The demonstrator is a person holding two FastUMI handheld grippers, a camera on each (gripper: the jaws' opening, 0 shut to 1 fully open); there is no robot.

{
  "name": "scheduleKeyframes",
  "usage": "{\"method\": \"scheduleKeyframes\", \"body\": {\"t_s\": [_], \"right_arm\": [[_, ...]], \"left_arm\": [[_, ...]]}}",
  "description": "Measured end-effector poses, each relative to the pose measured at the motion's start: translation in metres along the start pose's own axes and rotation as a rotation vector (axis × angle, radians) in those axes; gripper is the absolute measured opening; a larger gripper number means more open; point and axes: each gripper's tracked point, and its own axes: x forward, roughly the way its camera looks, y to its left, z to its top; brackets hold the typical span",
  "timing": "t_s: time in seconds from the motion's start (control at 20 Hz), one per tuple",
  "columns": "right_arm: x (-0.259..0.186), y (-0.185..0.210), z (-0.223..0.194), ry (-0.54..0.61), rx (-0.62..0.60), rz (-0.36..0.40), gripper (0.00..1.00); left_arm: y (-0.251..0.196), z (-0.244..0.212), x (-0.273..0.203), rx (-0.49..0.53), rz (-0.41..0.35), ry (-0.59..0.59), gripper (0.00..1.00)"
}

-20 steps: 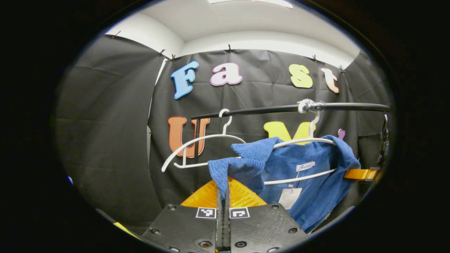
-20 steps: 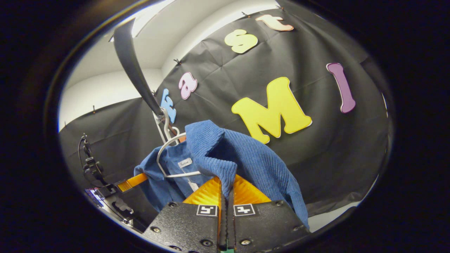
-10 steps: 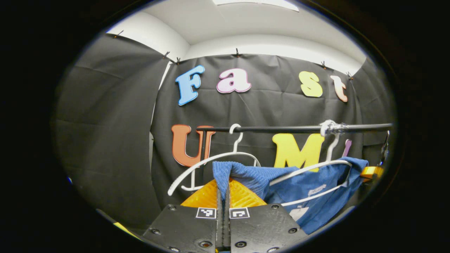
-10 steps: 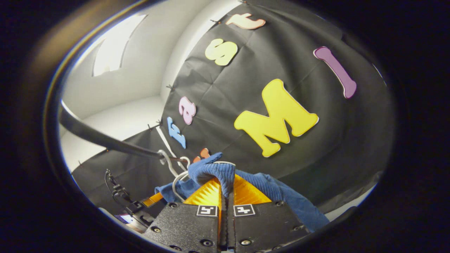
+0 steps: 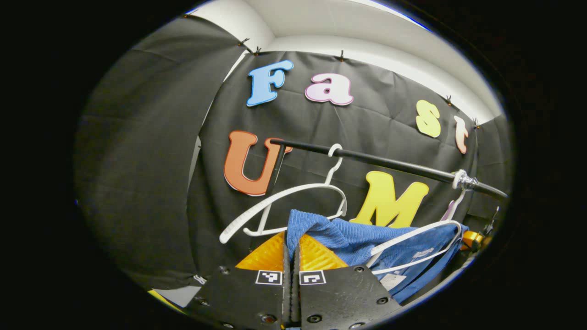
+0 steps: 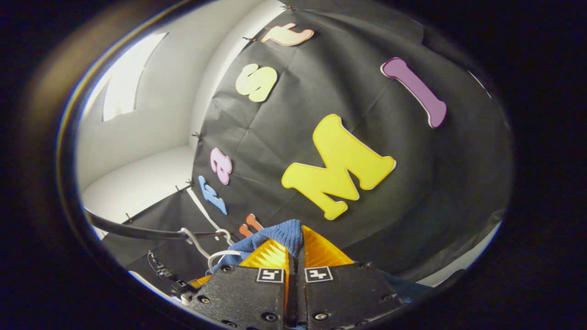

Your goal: Grasp the clothes on the hanger with both hands and then place them into the laundry hamper below.

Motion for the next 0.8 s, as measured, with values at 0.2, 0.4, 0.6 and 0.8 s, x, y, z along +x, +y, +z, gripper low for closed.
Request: {"method": "scheduleKeyframes", "body": {"t_s": [0.2,0.4,0.6,0.8], "right_arm": [[0.004,-0.024,-0.021,0.038,0.055,-0.046,0.04],[0.005,-0.035,-0.039,0.074,0.1,-0.065,0.04],[0.005,-0.047,-0.058,0.116,0.123,-0.093,0.04],[-0.002,-0.052,-0.066,0.135,0.143,-0.118,0.04]], "left_arm": [[0.005,-0.01,0.002,0.016,-0.007,0.01,0.05],[0.013,-0.029,0.002,-0.012,0.01,0.042,0.05],[0.02,-0.047,-0.003,-0.036,0.025,0.064,0.05],[0.024,-0.063,-0.011,-0.052,0.022,0.078,0.0]]}}
